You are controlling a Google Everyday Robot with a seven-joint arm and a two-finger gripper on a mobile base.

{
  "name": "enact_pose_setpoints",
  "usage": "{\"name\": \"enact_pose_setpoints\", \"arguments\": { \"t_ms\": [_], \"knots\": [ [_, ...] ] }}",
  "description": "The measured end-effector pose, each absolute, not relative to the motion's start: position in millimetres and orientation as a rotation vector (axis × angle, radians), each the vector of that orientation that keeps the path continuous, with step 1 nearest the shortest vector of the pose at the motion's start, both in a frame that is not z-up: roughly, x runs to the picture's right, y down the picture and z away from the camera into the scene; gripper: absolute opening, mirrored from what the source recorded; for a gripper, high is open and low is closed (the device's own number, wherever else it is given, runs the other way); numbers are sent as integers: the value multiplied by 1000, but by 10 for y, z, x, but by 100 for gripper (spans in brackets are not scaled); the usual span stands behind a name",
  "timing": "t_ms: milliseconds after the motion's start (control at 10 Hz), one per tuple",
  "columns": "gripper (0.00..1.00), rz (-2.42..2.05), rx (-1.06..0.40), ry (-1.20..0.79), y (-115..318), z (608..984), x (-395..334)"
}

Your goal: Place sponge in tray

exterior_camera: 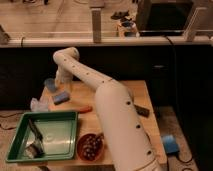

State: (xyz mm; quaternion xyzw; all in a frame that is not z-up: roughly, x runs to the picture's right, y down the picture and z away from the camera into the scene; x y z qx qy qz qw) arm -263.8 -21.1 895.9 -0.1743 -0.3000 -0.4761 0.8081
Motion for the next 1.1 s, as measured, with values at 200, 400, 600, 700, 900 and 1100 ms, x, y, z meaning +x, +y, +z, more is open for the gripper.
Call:
{"name": "enact_pose_setpoints", "arguments": {
  "t_ms": [200,400,600,700,900,1100],
  "knots": [
    [80,-1016,-371,-643,-216,8940,-2628],
    [80,-1016,-369,-645,-205,8922,-2638],
    [80,-1010,-370,-644,-183,8917,-2603],
    [80,-1007,-370,-644,-179,8917,-2596],
    [80,-1005,-371,-645,-155,8909,-2594],
    [80,-1003,-371,-644,-136,8905,-2594]
  ]
}}
